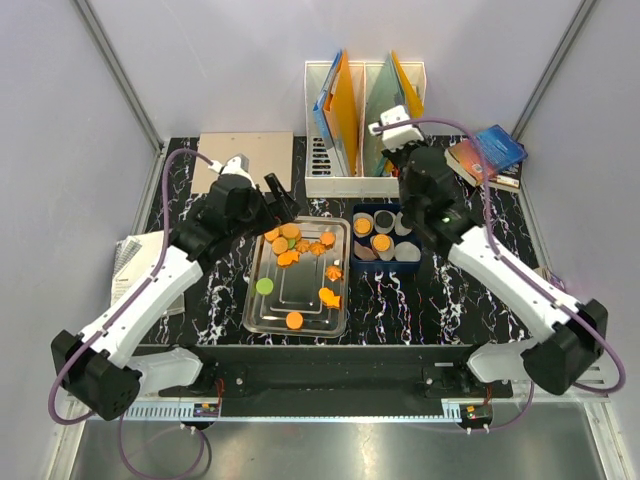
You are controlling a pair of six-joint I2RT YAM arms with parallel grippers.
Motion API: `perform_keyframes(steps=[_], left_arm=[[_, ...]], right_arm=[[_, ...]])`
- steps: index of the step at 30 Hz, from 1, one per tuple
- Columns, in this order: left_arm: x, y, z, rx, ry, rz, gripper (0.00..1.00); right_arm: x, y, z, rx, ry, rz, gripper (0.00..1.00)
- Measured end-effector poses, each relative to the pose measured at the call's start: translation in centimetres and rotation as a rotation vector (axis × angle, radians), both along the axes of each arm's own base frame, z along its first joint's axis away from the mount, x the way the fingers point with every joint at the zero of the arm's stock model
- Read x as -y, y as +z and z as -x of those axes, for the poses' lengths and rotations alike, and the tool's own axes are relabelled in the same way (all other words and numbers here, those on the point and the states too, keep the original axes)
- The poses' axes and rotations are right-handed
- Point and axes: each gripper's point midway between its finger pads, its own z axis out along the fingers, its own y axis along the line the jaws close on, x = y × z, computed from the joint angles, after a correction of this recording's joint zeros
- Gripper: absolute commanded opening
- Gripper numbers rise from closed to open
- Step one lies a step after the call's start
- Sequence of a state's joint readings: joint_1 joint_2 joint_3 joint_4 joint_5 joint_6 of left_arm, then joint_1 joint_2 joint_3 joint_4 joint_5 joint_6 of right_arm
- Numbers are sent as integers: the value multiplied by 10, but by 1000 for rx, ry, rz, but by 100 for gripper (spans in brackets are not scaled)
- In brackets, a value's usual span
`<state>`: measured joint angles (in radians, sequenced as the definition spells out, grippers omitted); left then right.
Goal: Pack the cookies
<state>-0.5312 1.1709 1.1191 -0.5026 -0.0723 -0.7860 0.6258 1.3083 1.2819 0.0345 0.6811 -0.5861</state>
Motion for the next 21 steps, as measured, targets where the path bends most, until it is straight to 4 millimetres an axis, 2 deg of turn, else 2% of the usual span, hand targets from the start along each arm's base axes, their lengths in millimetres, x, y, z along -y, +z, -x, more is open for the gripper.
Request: perform_keyframes(steps=[4, 7, 11, 14, 19, 21], left_arm=[[-9, 3, -4, 4, 18, 12, 99], [-17, 3, -9, 0, 41, 21, 99], [-24, 6, -15, -14, 42, 59, 99], [-21, 12, -21, -14, 24, 118, 99], [-6, 29, -25, 38, -46, 254, 99], [0, 30, -22, 50, -85, 307, 99]], right_arm=[[-14, 14, -8, 119, -27, 212, 0], [-37, 12, 2, 209, 0, 356, 0], [-84, -22, 24, 269, 89, 539, 0], [-120, -49, 39, 296, 148, 673, 0], [-161, -74, 73, 329, 174, 848, 0], [-169, -83, 83, 322, 181, 896, 0]])
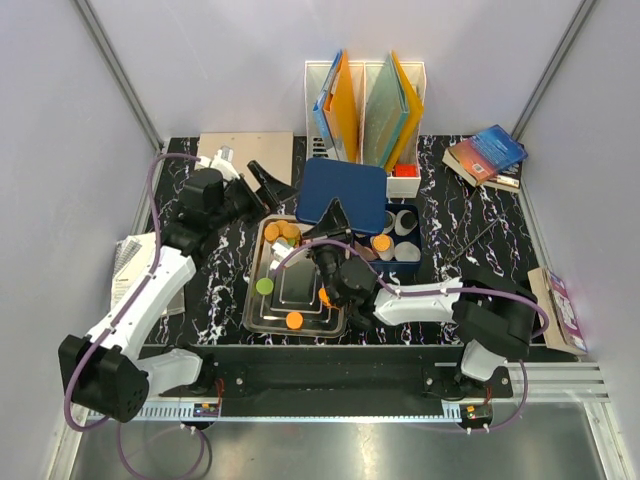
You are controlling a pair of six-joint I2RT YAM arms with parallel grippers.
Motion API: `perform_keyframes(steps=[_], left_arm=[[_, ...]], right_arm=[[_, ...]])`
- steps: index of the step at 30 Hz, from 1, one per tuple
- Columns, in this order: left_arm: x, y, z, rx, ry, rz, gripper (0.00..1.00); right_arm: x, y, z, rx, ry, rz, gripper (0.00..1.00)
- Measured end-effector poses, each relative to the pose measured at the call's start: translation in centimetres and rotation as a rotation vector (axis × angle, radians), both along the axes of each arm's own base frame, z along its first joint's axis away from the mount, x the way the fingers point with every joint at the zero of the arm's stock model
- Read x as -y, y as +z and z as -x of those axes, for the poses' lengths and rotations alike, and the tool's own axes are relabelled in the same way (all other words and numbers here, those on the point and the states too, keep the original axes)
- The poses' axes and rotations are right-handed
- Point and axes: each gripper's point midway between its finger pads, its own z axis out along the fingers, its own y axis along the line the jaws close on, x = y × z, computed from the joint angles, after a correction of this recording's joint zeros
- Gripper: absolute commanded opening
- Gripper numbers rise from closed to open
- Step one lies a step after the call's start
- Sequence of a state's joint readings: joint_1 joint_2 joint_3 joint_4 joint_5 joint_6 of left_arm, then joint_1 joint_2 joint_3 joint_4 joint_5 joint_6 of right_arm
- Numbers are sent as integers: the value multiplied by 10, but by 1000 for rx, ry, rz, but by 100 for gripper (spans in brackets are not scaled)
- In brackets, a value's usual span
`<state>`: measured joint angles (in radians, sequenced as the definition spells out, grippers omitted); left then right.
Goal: Pack the cookies
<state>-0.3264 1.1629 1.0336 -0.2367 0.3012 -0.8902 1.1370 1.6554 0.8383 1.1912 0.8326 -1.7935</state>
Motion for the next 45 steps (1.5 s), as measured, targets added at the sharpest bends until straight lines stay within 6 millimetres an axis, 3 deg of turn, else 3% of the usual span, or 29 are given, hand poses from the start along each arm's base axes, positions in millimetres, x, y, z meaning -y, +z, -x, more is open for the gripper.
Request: perform_keyframes(steps=[5, 11, 15, 23, 32, 38, 45], left_arm=[[13, -9, 9, 2, -88, 88, 99], [26, 3, 13, 45, -167, 174, 99], [34, 7, 11, 65, -209, 225, 97], [51, -4, 1, 36, -281, 323, 83], [63, -9, -2, 12, -328, 386, 78], [79, 6, 0, 43, -379, 396, 65], [94, 6, 1, 42, -423, 389, 49]], right_arm=[[8, -14, 12, -19, -52, 32, 0], [21, -27, 14, -43, -97, 38, 0], [22, -26, 15, -46, -103, 21, 0], [24, -20, 19, -44, -93, -23, 0], [21, -19, 22, -45, -79, -37, 0], [20, -20, 23, -46, -75, -39, 0], [20, -24, 25, -50, -70, -30, 0]])
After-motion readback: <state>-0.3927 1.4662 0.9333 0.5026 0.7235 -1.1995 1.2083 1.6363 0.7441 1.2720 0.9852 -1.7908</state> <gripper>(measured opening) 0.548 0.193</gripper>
